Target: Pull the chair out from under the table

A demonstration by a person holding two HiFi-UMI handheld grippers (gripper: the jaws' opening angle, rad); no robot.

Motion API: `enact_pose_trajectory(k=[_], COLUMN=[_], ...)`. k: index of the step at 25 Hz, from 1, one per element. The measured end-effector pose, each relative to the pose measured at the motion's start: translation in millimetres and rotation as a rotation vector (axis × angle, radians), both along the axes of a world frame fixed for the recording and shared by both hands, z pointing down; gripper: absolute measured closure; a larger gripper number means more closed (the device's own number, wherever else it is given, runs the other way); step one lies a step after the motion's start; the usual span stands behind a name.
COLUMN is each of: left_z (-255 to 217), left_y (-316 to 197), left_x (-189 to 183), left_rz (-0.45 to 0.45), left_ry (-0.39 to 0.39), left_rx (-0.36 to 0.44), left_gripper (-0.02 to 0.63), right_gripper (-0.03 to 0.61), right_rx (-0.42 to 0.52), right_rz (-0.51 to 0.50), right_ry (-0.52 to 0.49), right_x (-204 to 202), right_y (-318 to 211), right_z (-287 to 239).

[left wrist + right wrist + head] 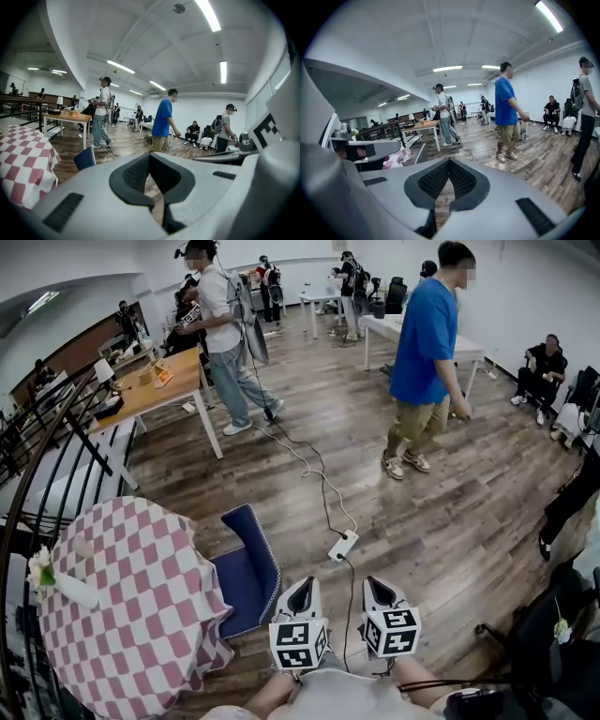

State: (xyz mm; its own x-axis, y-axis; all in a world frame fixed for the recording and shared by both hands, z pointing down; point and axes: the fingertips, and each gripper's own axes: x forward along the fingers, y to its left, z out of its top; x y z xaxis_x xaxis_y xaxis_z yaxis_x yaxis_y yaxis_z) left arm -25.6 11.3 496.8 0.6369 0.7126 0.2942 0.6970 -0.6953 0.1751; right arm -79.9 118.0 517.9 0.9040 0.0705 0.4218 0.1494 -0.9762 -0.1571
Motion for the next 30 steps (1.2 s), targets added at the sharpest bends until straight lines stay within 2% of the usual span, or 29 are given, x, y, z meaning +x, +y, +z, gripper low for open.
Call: enact_pose_trajectory(k=[9,21,30], left_z=[8.3,20.6,13.6], left_y=[28.3,37.7,21.5], left_x=[69.4,120.8,154.5], left_rz=[-0.028,-0.044,-0.119], left_ry=[-0.022,-0.063,-0.055], left_rx=[-0.007,-0.012,-0.039], left_gripper=[0.611,0.611,0.611], right_gripper=[0.563,0.563,0.563], right_rx=[-0.015,0.006,-0.009], right_rz=[-0.022,-0.052,-0.068], right_ry=[-0.009,-0.036,-0.033], right_x=[66.9,126.9,159.9], right_y=[29.7,38.7,45.8], right_z=[2.1,10.7,3.7])
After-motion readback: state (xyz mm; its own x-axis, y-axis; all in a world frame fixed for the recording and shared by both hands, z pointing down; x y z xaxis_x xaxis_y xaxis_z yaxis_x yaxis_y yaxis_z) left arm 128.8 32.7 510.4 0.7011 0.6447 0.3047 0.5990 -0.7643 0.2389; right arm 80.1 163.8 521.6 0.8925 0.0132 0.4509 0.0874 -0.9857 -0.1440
